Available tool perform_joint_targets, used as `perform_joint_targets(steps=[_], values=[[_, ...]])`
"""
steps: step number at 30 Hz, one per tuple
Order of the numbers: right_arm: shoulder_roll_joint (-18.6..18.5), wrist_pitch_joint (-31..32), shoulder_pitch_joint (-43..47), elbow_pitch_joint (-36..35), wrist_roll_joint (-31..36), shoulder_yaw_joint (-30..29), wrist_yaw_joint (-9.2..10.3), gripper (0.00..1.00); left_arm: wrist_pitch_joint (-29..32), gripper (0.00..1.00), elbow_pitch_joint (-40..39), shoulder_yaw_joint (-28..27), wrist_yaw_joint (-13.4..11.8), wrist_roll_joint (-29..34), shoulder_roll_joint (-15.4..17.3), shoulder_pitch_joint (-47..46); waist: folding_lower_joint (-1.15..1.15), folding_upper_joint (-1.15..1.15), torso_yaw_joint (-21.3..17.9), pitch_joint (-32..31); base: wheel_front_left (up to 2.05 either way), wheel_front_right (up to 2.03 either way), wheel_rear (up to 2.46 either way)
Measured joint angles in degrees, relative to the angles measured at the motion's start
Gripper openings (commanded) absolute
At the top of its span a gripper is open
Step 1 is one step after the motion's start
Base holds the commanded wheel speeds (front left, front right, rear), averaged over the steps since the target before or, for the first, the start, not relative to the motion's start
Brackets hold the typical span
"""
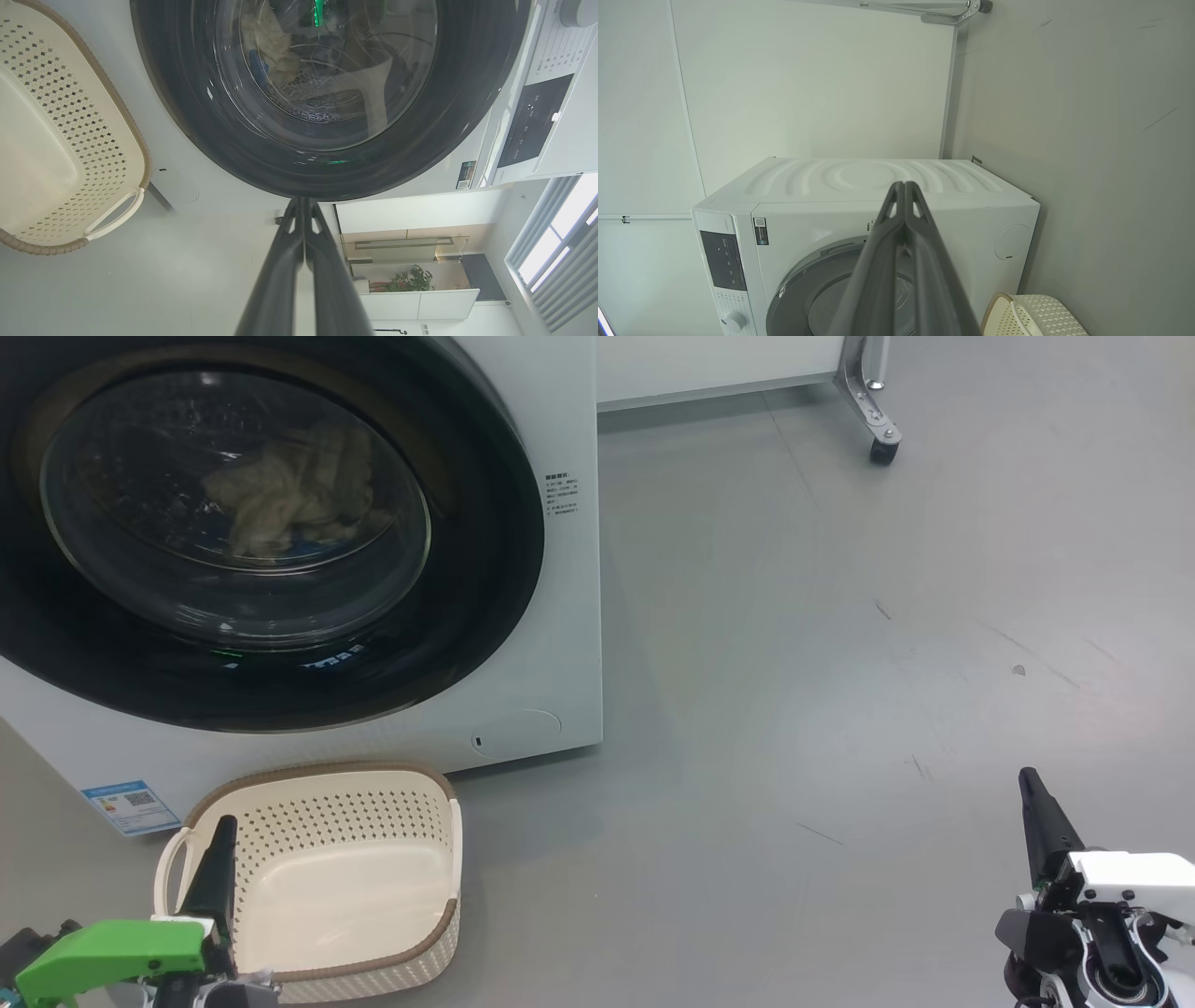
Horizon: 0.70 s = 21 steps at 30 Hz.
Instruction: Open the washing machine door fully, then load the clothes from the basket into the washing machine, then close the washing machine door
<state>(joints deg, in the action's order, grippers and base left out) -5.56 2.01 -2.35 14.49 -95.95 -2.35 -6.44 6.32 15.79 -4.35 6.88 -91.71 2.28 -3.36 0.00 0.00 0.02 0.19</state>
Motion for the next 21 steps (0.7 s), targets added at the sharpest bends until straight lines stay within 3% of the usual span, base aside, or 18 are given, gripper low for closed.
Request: perform_joint_targets(steps=[21], values=[[0.0, 0.0, -0.6, 0.7, -0.1, -0.2, -0.05, 0.00, 0.0, 0.00, 0.0, -0.3, 0.0, 0.0, -0.1, -0.2, 0.00, 0.00, 0.0, 0.0, 0.00, 0.00, 0.00]])
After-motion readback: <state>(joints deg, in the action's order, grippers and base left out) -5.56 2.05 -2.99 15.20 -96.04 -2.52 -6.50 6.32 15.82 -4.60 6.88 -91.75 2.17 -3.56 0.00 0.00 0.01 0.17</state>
